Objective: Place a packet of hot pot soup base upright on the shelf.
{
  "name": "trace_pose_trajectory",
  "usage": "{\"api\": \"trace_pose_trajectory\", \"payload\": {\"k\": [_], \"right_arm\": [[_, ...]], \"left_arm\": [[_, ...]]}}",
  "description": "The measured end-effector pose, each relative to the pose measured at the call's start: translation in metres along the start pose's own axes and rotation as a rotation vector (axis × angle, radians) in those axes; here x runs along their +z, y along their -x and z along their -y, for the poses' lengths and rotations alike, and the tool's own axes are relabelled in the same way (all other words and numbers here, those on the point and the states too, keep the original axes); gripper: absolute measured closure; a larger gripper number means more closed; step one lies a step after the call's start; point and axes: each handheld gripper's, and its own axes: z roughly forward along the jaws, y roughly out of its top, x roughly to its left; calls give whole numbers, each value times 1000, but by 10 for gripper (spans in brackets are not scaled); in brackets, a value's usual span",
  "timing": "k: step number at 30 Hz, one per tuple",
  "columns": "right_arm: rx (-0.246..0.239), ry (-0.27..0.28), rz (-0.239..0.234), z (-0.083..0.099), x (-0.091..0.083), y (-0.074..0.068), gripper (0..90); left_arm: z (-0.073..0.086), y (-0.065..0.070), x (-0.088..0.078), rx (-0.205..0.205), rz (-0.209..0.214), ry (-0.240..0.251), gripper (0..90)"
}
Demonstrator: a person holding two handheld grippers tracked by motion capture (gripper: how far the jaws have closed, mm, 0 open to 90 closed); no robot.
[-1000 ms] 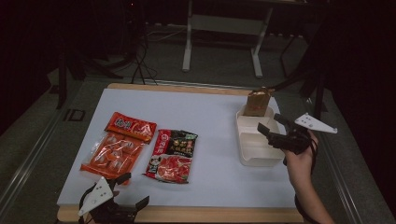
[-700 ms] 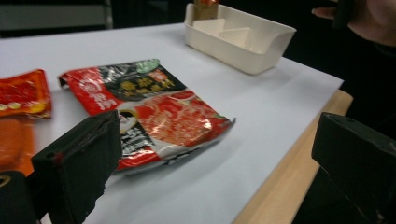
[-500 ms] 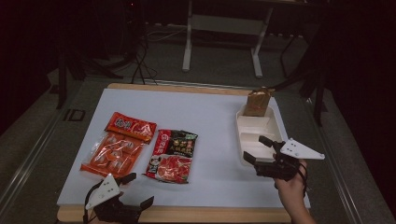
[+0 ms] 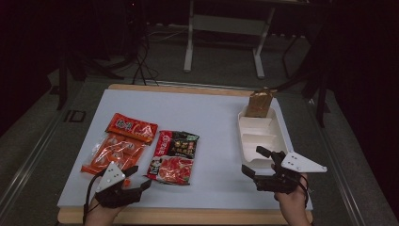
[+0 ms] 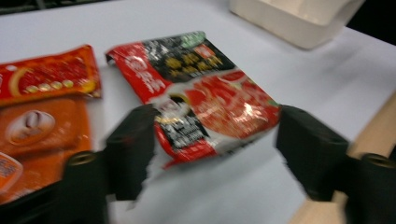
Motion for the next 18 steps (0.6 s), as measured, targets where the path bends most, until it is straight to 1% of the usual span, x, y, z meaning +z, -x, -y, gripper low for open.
{"api": "trace_pose_trajectory", "payload": {"k": [2, 3, 5, 6, 8, 10, 11, 12, 13, 14, 15, 18], "right_arm": [[-1, 4, -9, 2, -1, -3, 144], [-1, 7, -19, 3, -1, -4, 144], [-11, -6, -30, 5, -1, -8, 144], [-16, -9, -37, 7, -1, -9, 144], [-10, -17, -53, 8, 0, -10, 144], [15, -10, -66, 9, 0, -11, 144], [25, -7, -76, 9, 0, -11, 144], [27, -6, -81, 9, 0, -12, 144], [22, -7, -84, 9, 1, -13, 144], [20, -9, -89, 9, 1, -14, 145], [15, -10, -94, 9, 1, -15, 144], [11, -10, -99, 9, 1, -15, 144]], "left_arm": [[-4, -5, 3, 8, -22, -10, 482], [-6, -7, 6, 0, -33, -18, 544], [-9, -11, 12, 2, -87, -51, 630], [-10, -13, 16, 0, -100, -67, 664], [-11, -19, 25, -4, -122, -114, 740], [-9, -23, 36, 4, -145, -163, 819], [-8, -25, 41, -8, -157, -194, 856], [-6, -26, 46, -16, -178, -218, 888], [-5, -28, 51, -24, -184, -235, 900], [-4, -28, 55, -28, -191, -263, 900], [-3, -29, 59, -28, -196, -280, 900], [-3, -27, 68, -17, -180, -330, 900]]}}
